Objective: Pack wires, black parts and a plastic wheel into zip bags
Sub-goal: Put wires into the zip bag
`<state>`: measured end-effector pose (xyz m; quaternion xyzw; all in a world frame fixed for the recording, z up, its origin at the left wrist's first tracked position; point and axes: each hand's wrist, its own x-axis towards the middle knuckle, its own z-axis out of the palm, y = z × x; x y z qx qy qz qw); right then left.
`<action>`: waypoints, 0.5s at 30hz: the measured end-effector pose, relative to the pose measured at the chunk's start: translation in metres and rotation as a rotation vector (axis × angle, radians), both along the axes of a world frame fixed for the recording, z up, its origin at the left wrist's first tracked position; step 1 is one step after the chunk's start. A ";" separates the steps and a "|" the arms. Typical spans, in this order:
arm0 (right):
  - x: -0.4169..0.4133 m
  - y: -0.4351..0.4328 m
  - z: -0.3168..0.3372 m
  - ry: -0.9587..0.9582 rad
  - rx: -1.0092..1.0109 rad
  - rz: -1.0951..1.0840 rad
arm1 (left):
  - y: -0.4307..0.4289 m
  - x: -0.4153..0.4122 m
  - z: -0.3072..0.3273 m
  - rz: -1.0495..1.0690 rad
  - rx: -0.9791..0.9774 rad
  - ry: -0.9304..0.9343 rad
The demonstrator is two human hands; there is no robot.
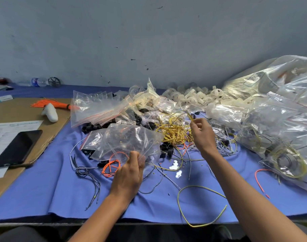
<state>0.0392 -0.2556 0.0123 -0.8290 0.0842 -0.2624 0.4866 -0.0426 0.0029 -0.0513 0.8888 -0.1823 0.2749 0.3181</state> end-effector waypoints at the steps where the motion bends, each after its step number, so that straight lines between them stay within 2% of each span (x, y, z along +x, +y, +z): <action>1: -0.003 -0.003 -0.001 -0.005 0.065 0.002 | 0.000 0.000 0.000 0.003 0.004 -0.002; 4: -0.008 -0.013 -0.003 -0.023 0.174 -0.026 | -0.001 0.000 -0.001 0.007 0.000 0.003; 11: -0.011 -0.023 0.023 -0.087 0.622 0.072 | -0.001 0.000 -0.001 -0.009 -0.010 0.008; 15: -0.024 -0.019 0.036 -0.051 0.635 0.285 | -0.001 0.000 -0.001 0.001 -0.013 0.004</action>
